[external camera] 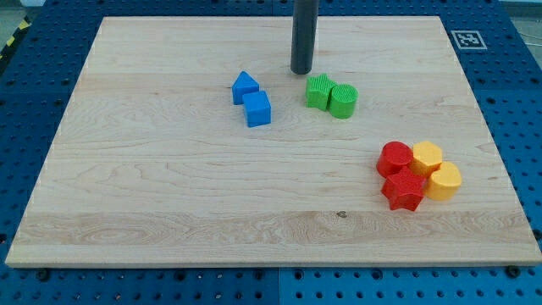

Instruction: Move your arm right side of green circle

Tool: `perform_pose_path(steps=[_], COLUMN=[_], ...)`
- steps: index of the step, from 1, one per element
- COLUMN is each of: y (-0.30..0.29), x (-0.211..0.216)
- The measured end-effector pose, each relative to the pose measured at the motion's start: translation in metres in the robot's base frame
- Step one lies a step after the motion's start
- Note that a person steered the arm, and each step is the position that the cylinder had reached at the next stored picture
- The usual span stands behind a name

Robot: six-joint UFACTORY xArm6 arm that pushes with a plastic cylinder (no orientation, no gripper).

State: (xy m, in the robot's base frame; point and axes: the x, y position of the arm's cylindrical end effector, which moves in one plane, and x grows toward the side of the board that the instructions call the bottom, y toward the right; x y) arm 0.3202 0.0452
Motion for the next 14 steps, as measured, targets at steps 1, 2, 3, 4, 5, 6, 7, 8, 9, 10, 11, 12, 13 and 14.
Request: perform_pose_path(steps=[1,2,3,4,5,6,7,8,9,10,11,12,13,14], y=[0.019,0.037,0.074,0.082,0.085,0.090,0.093,0.087,0.086,0.082,0.082,0.098,0.099,0.099], x=[-0.014,-0.017,0.013,0.020,0.020,0.020,0.020,0.031,0.036,0.043,0.047,0.049,0.049,0.049])
